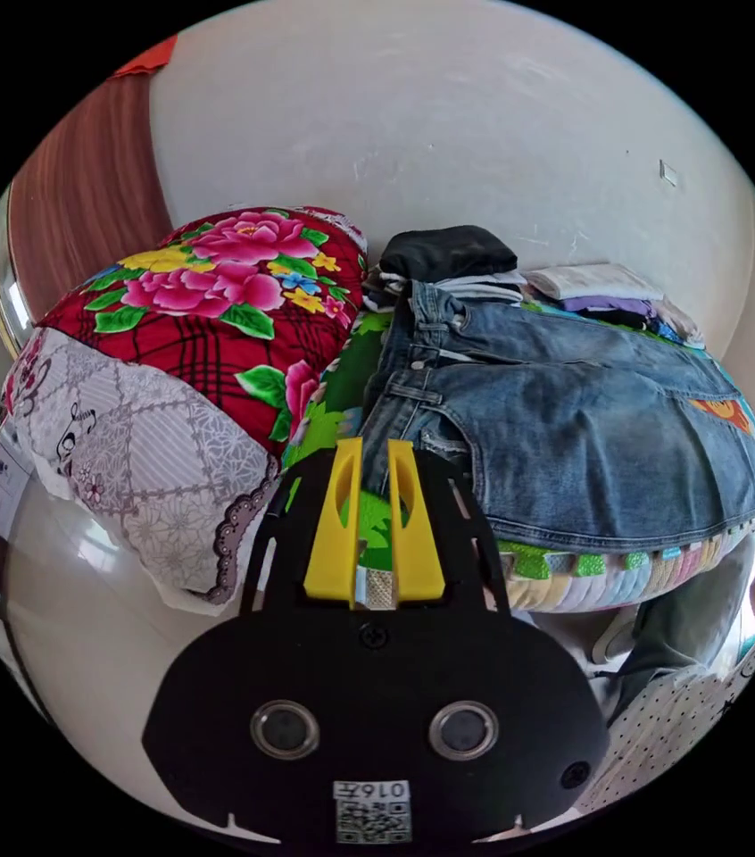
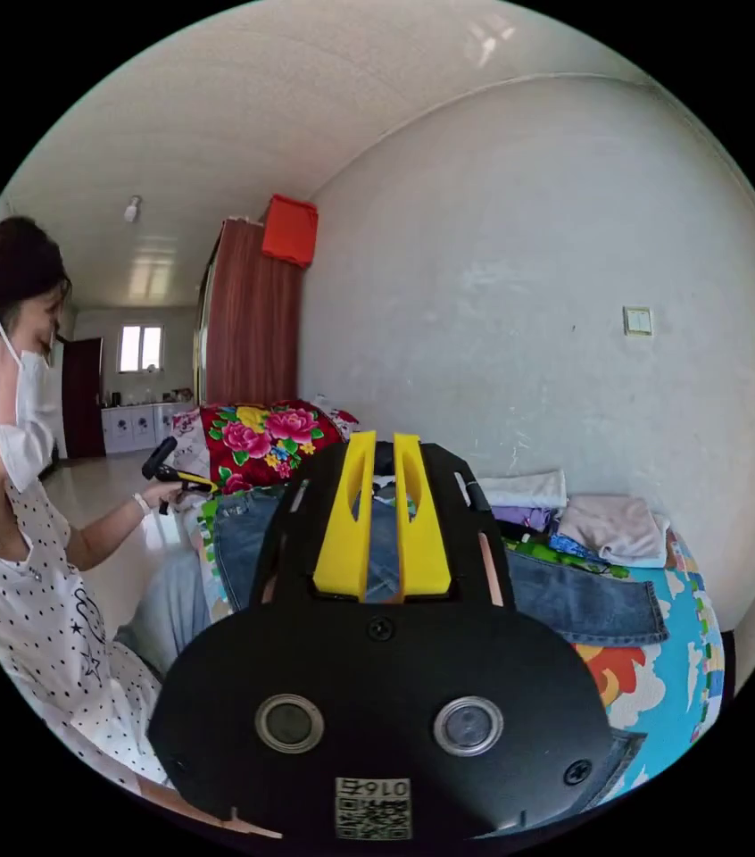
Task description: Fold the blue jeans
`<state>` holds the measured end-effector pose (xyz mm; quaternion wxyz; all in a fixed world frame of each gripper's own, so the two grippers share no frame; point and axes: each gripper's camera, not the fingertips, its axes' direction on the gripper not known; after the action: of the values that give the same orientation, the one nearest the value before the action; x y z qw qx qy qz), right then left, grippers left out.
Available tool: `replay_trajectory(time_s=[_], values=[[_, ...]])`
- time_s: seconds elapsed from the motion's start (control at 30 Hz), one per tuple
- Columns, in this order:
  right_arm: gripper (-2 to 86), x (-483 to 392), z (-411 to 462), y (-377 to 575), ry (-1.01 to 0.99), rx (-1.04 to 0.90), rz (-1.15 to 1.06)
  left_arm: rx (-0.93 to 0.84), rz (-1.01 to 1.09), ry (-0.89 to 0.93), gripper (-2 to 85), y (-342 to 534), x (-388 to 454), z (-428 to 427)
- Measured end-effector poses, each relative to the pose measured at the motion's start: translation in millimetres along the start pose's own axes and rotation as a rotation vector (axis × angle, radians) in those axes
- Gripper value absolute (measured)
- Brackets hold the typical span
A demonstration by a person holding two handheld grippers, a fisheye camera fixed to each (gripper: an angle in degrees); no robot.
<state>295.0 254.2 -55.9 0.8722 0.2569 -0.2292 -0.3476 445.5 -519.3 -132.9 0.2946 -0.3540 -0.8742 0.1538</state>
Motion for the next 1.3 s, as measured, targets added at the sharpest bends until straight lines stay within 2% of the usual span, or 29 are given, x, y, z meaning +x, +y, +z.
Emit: replay_trajectory(time_s=[0.07, 0.13, 0.2, 0.27, 0.43, 0.57, 0.67, 0.8, 0.87, 1.03, 1.2, 1.3], values=[[6.9, -64, 46, 20, 0.035, -0.161, -0.034, -0.026, -0.009, 0.117, 7.7, 12, -25, 23], [9.1, -111, 83, 36, -0.033, -0.313, -0.071, -0.038, -0.010, 0.206, 8.2, 22, -46, 46], [10.7, -157, 118, 50, -0.122, -0.463, -0.120, -0.085, -0.025, 0.171, 8.5, 32, -72, 73], [11.1, -208, 151, 59, -0.120, -0.561, -0.142, -0.106, -0.080, 0.151, 9.1, 38, -92, 86], [11.5, -288, 177, 45, -0.128, -0.545, -0.327, -0.131, -0.048, 0.288, 8.5, 59, -123, 120], [11.2, -328, 195, 32, -0.145, -0.567, -0.364, -0.108, -0.051, 0.342, 7.4, 80, -142, 144], [10.8, -347, 213, 31, -0.105, -0.627, -0.391, -0.084, -0.010, 0.339, 5.6, 92, -147, 152], [8.0, -362, 209, 24, -0.140, -0.587, -0.413, -0.083, 0.050, 0.316, -0.2, 97, -147, 155], [3.0, -367, 207, 19, -0.107, -0.581, -0.430, -0.106, 0.051, 0.324, -0.6, 94, -147, 155], [1.0, -367, 202, 8, -0.120, -0.601, -0.404, -0.137, 0.061, 0.391, -0.9, 79, -146, 146], [0.5, -350, 181, -10, -0.190, -0.554, -0.300, -0.242, 0.178, 0.271, -0.9, 67, -118, 147], [0.5, -340, 169, -19, -0.315, -0.560, -0.225, -0.273, 0.200, 0.201, -0.8, 64, -100, 160]])
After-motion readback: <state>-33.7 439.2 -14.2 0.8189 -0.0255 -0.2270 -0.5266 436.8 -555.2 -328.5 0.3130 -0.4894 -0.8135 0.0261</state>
